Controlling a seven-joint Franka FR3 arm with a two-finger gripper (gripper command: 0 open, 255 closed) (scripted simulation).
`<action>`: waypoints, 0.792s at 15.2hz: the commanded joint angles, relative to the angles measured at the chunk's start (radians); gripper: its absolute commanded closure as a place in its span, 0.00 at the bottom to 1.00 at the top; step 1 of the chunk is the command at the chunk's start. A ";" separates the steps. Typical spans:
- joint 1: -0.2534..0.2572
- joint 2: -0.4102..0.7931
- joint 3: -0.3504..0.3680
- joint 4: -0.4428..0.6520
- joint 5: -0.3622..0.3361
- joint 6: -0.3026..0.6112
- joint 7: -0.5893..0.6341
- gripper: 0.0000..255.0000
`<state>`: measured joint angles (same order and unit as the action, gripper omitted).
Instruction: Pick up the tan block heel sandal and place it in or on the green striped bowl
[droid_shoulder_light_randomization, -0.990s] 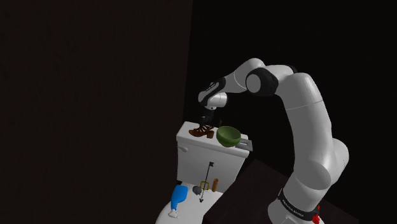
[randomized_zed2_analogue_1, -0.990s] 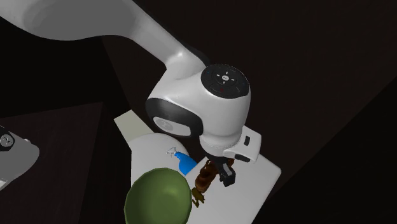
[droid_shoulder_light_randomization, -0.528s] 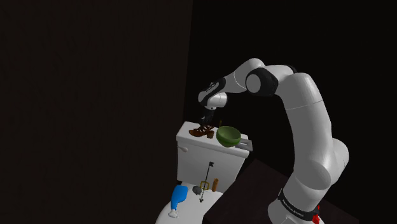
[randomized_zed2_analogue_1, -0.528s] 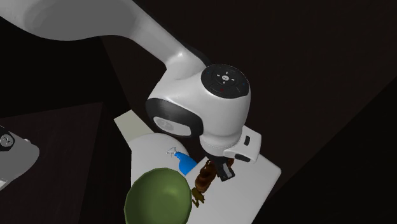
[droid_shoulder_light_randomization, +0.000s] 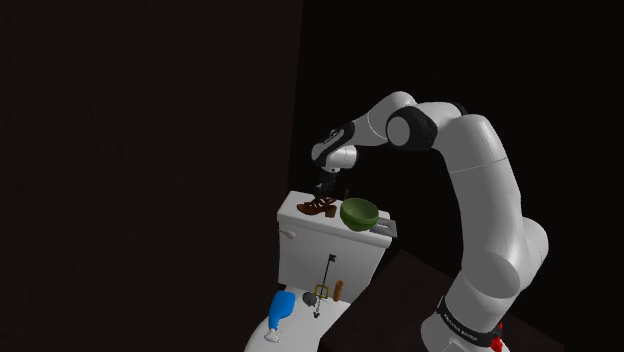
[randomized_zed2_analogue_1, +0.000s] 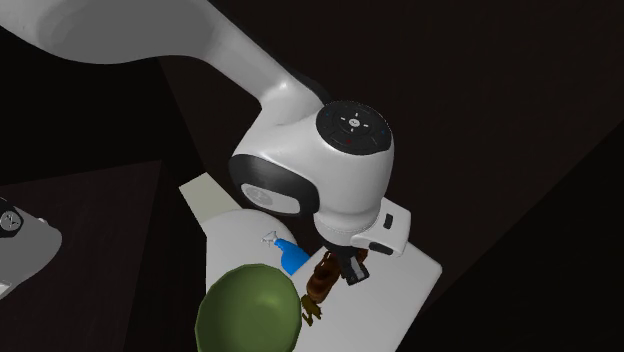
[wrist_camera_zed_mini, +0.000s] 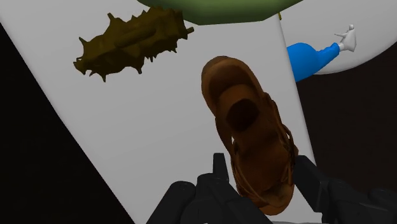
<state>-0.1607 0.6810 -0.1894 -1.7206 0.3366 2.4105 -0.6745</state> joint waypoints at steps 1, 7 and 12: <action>0.002 -0.009 -0.002 -0.001 -0.003 -0.008 0.003 1.00; 0.011 -0.065 -0.016 -0.005 -0.021 -0.059 0.018 1.00; 0.017 -0.108 -0.027 -0.002 -0.036 -0.104 0.032 1.00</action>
<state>-0.1444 0.5806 -0.2143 -1.7262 0.3036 2.3170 -0.6456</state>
